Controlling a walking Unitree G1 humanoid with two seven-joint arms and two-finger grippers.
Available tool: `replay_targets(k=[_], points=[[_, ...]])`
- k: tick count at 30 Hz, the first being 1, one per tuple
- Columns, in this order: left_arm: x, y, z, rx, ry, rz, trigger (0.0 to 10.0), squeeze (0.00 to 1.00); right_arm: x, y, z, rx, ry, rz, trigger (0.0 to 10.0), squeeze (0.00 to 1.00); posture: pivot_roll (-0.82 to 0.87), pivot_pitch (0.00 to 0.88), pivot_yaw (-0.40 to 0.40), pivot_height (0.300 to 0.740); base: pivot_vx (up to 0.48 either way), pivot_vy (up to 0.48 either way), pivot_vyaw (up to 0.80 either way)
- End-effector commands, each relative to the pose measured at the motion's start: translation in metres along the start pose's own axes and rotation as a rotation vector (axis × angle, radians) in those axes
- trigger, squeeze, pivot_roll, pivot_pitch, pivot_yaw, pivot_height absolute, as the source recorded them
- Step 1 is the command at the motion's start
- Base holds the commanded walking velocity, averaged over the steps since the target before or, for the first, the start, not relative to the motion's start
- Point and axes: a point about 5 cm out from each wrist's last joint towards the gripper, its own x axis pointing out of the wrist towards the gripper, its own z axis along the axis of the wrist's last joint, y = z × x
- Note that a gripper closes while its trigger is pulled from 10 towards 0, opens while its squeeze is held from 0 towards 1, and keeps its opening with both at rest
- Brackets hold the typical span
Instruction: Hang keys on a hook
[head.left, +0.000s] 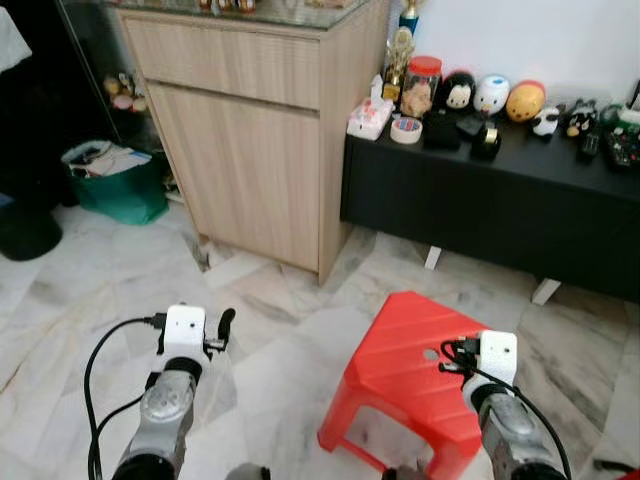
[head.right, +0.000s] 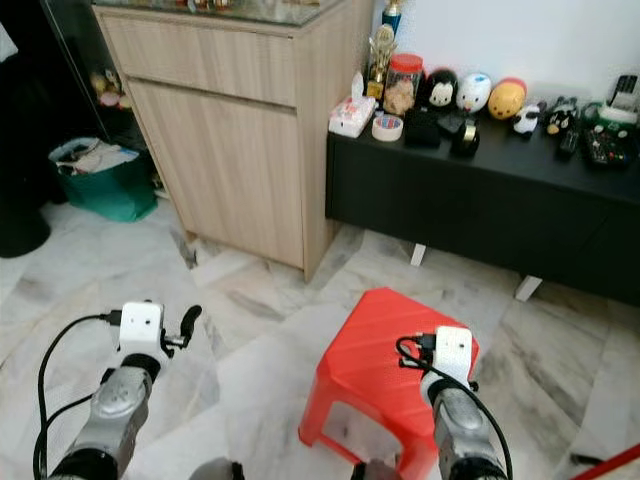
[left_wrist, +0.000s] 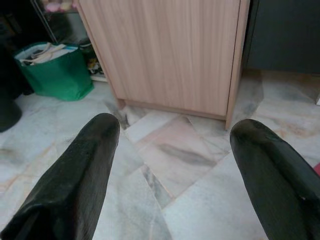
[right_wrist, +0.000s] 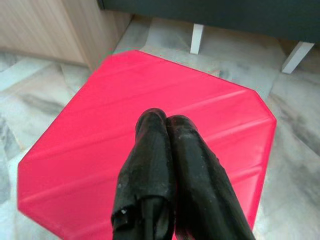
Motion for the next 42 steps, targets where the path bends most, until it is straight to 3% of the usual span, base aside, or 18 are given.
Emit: replay_targets(k=[1,11,16,21,24,26,28,32,37,42], points=[[-0.002,0.002,-0.002,0.004,0.002,-0.002,10.0,0.00,0.001,-0.001,0.002,-0.003,0.009,0.001,10.0,0.00,0.08,0.000,-0.028,0.693,0.000,0.000,0.00],[0.006,0.001,0.008,-0.001,-0.029,-0.041,10.0,0.00,0.006,-0.002,0.012,0.017,0.005,0.013,10.0,0.00,0.09,0.000,-0.032,0.693,0.000,0.000,0.00],[0.010,-0.010,0.021,-0.021,-0.085,-0.148,10.0,0.00,0.014,0.002,0.042,0.016,-0.076,0.098,10.0,0.00,0.09,0.000,-0.045,0.693,0.000,0.000,0.00],[0.012,-0.014,0.027,-0.029,-0.099,-0.191,10.0,0.00,0.016,0.007,0.055,0.000,-0.100,0.166,10.0,0.00,0.10,0.000,-0.052,0.693,0.000,0.000,0.00],[0.014,-0.018,0.035,-0.038,-0.121,-0.259,10.0,0.00,0.018,0.011,0.065,-0.034,-0.108,0.221,10.0,0.00,0.09,0.000,-0.055,0.693,0.000,0.000,0.00],[0.014,-0.028,0.043,-0.051,-0.132,-0.386,10.0,0.00,0.020,0.013,0.074,-0.064,-0.110,0.260,10.0,0.00,0.09,0.000,-0.055,0.693,0.000,0.000,0.00],[0.013,-0.032,0.045,-0.047,-0.129,-0.432,10.0,0.00,0.020,0.015,0.078,-0.070,-0.118,0.276,10.0,0.00,0.09,0.000,-0.054,0.693,0.000,0.000,0.00],[0.014,-0.032,0.043,-0.041,-0.121,-0.415,10.0,0.00,0.020,0.015,0.076,-0.065,-0.114,0.268,10.0,0.00,0.09,0.000,-0.055,0.693,0.000,0.000,0.00],[0.013,-0.020,0.034,-0.078,-0.088,-0.305,10.0,0.00,0.018,0.008,0.059,0.030,-0.063,0.192,10.0,0.00,0.10,0.000,-0.059,0.693,0.000,0.000,0.00],[0.008,-0.007,0.016,-0.116,-0.003,-0.211,10.0,0.00,0.013,0.001,0.033,0.054,0.026,0.141,10.0,0.00,0.10,0.000,-0.064,0.693,0.000,0.000,0.00]])
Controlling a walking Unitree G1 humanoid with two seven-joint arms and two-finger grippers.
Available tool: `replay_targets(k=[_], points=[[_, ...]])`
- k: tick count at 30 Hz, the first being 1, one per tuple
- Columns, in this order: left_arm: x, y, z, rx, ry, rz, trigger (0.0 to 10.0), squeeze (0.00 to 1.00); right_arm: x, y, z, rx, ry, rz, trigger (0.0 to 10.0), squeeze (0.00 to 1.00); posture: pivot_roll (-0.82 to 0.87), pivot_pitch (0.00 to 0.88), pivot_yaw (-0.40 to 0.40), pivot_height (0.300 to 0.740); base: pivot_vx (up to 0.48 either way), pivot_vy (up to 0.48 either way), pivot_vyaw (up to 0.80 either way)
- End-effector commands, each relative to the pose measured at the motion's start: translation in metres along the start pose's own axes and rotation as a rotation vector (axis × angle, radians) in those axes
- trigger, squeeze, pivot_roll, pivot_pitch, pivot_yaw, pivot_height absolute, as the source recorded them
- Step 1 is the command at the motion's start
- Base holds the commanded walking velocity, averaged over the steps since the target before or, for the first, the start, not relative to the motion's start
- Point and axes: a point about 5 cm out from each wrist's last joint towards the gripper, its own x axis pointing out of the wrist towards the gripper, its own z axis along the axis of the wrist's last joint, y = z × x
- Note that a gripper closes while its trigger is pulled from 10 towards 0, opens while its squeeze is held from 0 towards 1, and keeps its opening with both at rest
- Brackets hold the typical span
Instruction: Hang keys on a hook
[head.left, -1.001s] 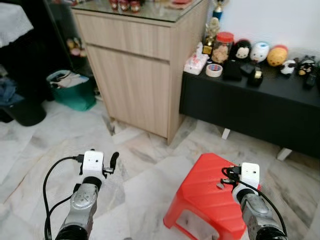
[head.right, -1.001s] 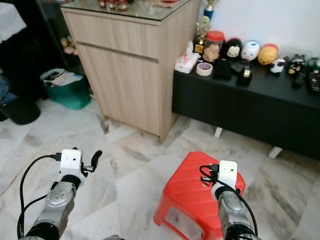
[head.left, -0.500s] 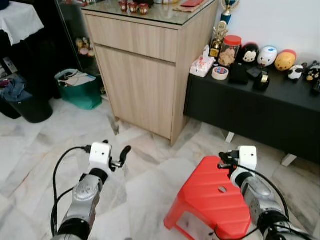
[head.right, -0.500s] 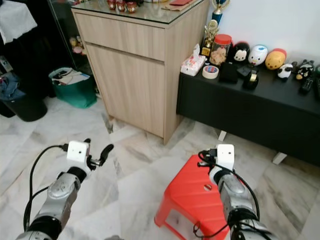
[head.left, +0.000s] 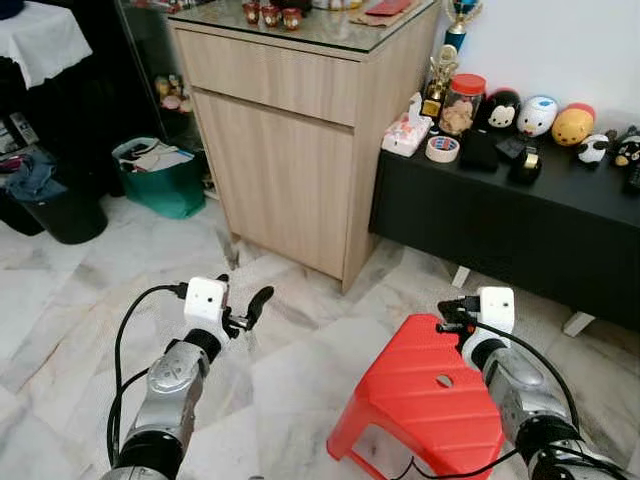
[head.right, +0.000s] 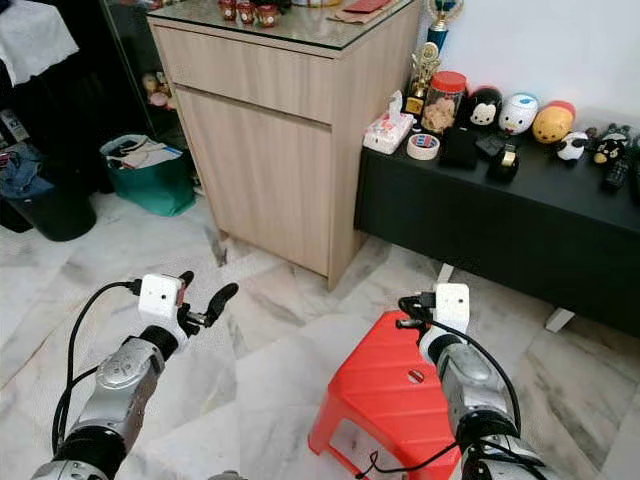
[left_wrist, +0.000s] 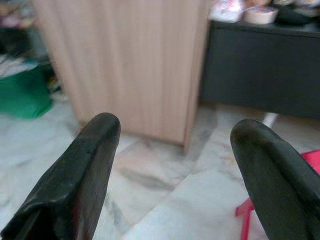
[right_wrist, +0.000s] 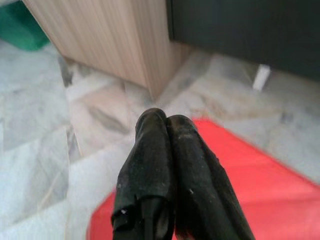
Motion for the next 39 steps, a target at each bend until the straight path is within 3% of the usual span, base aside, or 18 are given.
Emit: replay_targets(k=[1,8,15,22,30,39], points=[[-0.011,0.010,-0.018,-0.023,0.080,0.063,10.0,0.00,-0.005,-0.005,-0.017,0.042,0.057,-0.036,10.0,0.00,0.10,0.000,-0.064,0.693,0.000,0.000,0.00],[-0.032,0.023,-0.058,-0.075,0.279,0.197,10.0,0.00,-0.015,-0.003,-0.049,0.105,0.152,-0.075,10.0,0.00,0.10,0.000,-0.062,0.693,0.000,0.000,0.00],[-0.060,0.024,-0.090,-0.101,0.428,0.275,10.0,0.00,-0.030,-0.002,-0.085,0.145,0.266,-0.129,10.0,0.00,0.12,0.000,-0.071,0.702,0.000,0.000,0.00],[-0.067,0.022,-0.097,-0.103,0.456,0.292,10.0,0.00,-0.036,-0.009,-0.093,0.160,0.297,-0.161,10.0,0.00,0.11,0.000,-0.063,0.740,0.000,0.000,0.00],[-0.071,0.022,-0.103,-0.086,0.496,0.286,10.0,0.00,-0.037,-0.016,-0.091,0.165,0.303,-0.186,10.0,0.00,0.10,0.000,-0.051,0.740,0.000,0.000,0.00],[-0.087,0.017,-0.119,-0.098,0.596,0.303,10.0,0.00,-0.037,-0.010,-0.095,0.168,0.314,-0.197,10.0,0.00,0.09,0.000,-0.039,0.740,0.000,0.000,0.00]])
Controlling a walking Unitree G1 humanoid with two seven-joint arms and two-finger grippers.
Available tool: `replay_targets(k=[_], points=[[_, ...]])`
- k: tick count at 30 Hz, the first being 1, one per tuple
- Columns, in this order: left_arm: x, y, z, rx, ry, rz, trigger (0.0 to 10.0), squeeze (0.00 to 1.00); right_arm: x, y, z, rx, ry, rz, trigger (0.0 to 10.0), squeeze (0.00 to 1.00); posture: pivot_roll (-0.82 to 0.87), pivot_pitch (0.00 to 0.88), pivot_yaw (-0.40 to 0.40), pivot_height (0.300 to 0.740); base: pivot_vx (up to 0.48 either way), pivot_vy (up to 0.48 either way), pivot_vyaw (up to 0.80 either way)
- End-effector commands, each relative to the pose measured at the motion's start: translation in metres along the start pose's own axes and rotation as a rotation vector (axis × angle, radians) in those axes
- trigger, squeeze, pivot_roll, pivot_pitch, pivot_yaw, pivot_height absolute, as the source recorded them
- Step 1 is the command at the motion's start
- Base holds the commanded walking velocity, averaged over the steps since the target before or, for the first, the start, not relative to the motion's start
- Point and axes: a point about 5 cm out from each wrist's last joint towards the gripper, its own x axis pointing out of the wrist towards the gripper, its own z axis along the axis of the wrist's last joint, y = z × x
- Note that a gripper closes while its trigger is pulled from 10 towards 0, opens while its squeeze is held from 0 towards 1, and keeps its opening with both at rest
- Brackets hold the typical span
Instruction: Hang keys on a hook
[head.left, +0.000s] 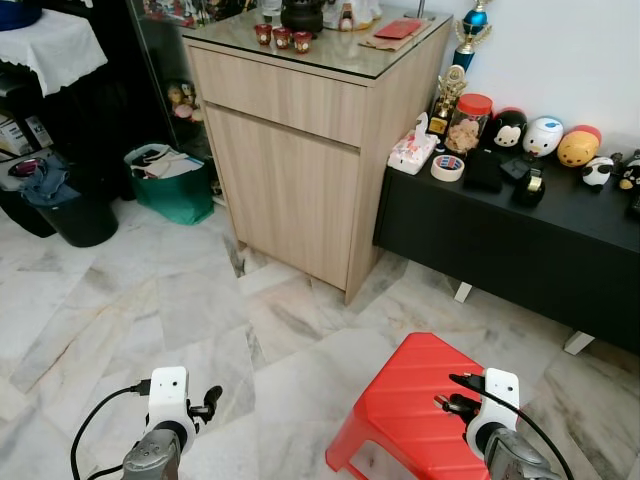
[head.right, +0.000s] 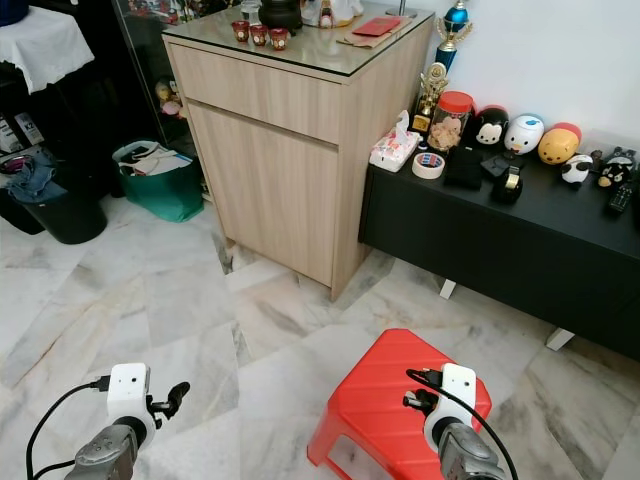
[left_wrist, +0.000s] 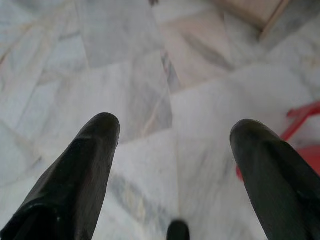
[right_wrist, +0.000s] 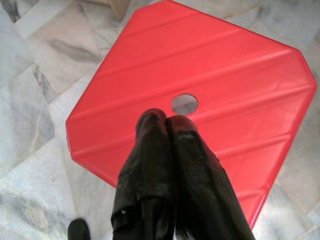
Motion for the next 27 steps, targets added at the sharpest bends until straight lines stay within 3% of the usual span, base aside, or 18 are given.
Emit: replay_targets(k=[1,8,19,25,27], points=[[-0.004,0.000,-0.014,0.017,0.064,0.002,10.0,0.00,-0.001,-0.003,-0.005,0.014,0.024,-0.032,10.0,0.00,0.09,0.000,-0.039,0.740,0.000,0.000,0.00],[-0.010,0.001,-0.031,-0.003,0.130,0.023,10.0,0.00,-0.005,-0.007,-0.024,0.007,0.084,-0.069,10.0,0.00,0.10,0.000,-0.053,0.740,0.000,0.000,0.00],[-0.019,0.002,-0.051,0.022,0.210,0.019,10.0,0.00,-0.009,-0.015,-0.034,0.022,0.109,-0.122,10.0,0.00,0.08,0.000,-0.033,0.740,0.000,0.000,0.00],[-0.033,0.015,-0.073,0.023,0.295,0.038,10.0,0.00,-0.014,-0.020,-0.046,0.027,0.136,-0.139,10.0,0.00,0.07,0.000,-0.038,0.740,0.000,0.000,0.00],[-0.042,0.021,-0.085,0.020,0.339,0.049,10.0,0.00,-0.019,-0.028,-0.055,0.026,0.147,-0.145,10.0,0.00,0.07,0.000,-0.029,0.740,0.000,0.000,0.00]])
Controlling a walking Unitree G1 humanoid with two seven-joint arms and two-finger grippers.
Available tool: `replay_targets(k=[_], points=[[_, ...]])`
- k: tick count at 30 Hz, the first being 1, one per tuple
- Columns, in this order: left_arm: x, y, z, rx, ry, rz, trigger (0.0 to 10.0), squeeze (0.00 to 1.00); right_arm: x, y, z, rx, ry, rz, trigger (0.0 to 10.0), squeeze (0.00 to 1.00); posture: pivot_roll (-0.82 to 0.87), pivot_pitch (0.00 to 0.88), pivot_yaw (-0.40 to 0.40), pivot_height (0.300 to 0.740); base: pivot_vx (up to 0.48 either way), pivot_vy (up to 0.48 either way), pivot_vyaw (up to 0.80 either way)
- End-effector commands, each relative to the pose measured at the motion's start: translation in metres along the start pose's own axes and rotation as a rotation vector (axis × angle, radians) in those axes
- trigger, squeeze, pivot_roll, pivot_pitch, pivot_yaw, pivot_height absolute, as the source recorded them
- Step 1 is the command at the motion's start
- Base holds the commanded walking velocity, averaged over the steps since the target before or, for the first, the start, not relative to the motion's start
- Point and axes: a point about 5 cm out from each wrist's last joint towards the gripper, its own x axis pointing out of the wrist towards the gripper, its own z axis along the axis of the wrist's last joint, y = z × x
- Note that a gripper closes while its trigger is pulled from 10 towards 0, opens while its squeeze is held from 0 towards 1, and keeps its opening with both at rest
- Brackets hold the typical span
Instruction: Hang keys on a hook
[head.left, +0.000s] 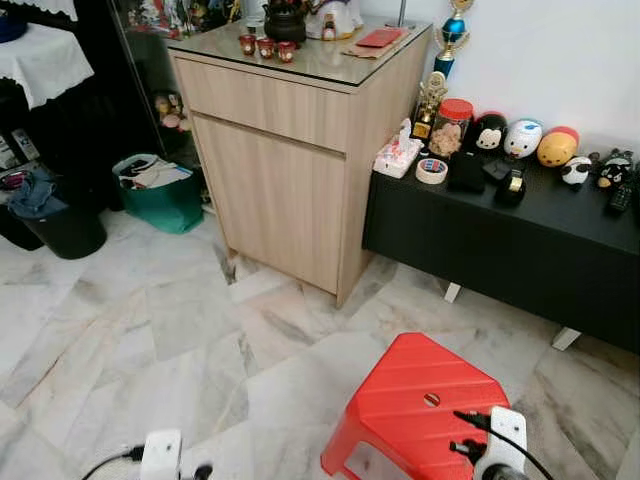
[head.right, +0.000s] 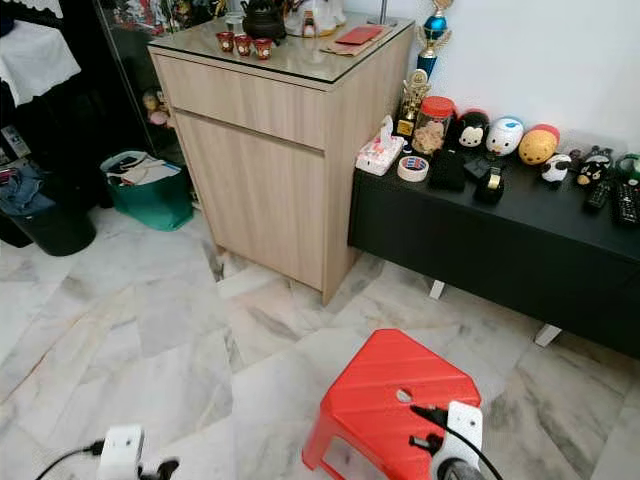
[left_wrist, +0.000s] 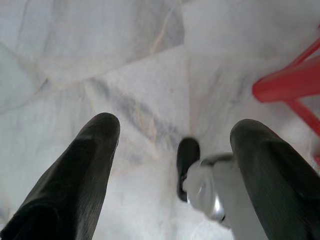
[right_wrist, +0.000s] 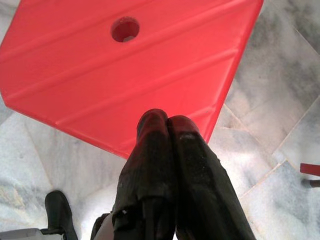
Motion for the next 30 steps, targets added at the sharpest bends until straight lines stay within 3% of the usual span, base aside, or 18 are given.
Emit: replay_targets(k=[1,5,9,17,23,30], points=[[-0.003,0.006,-0.011,0.009,0.049,0.007,10.0,0.00,-0.002,-0.009,-0.006,0.008,0.008,-0.014,10.0,0.00,0.07,0.000,-0.029,0.740,0.000,0.000,0.00],[-0.005,0.008,-0.014,0.025,0.060,-0.001,10.0,0.00,-0.005,-0.018,-0.012,0.020,0.010,-0.036,10.0,0.00,0.07,0.000,-0.019,0.740,0.000,0.000,0.00],[-0.004,0.000,-0.014,0.075,0.062,-0.033,10.0,0.00,-0.008,-0.026,-0.018,0.008,0.022,-0.059,10.0,0.00,0.08,0.000,0.007,0.740,0.000,0.000,0.00],[-0.001,-0.005,-0.007,0.117,0.052,-0.046,10.0,0.00,-0.006,-0.017,-0.018,0.039,0.009,-0.058,10.0,0.00,0.04,0.000,0.026,0.740,0.000,0.000,0.00],[0.000,-0.002,-0.003,0.075,0.038,-0.021,10.0,0.00,-0.005,-0.011,-0.020,-0.006,0.034,-0.043,10.0,0.00,0.05,0.000,-0.001,0.740,0.000,0.000,0.00],[0.000,-0.002,-0.006,0.007,0.046,-0.003,10.0,0.00,-0.003,-0.014,-0.004,-0.065,0.009,-0.026,10.0,0.00,0.07,0.000,-0.059,0.740,0.000,0.000,0.00]])
